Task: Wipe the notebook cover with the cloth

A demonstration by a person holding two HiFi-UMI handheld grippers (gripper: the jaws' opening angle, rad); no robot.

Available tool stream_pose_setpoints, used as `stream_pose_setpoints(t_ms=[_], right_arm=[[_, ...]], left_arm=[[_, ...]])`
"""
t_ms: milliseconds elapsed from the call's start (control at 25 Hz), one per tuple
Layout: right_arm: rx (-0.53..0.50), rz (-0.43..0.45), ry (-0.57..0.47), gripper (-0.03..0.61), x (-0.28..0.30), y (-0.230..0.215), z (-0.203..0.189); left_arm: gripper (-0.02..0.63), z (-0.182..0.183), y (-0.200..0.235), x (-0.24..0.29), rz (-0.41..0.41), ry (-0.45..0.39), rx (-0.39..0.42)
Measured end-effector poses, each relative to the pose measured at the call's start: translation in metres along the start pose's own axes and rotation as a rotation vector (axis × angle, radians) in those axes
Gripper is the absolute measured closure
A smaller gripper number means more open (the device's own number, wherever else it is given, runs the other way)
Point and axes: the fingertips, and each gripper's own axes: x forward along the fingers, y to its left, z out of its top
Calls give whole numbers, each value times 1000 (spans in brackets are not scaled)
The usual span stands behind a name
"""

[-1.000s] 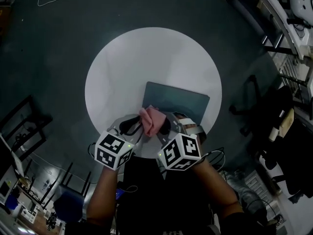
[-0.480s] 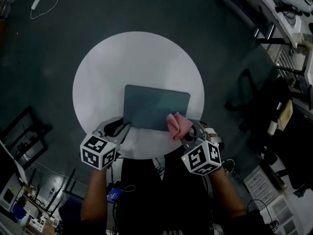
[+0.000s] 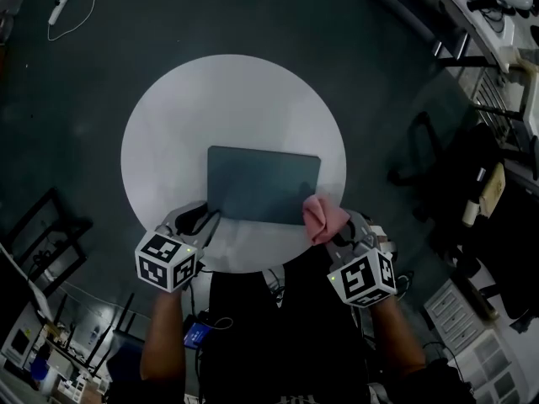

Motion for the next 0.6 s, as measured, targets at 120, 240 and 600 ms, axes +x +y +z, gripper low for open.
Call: stream_pose_setpoints(t_ms=[120, 240, 600], right_arm=[[-36, 37, -68, 549, 6, 20, 36], [-57, 99, -134, 549, 25, 48, 78], [-163, 225, -141, 549, 108, 103, 146]], left_arm=[[531, 1, -1, -1, -14, -4, 4], [523, -1, -1, -5, -30, 2, 26], [523, -17, 6, -22, -79, 6, 55]])
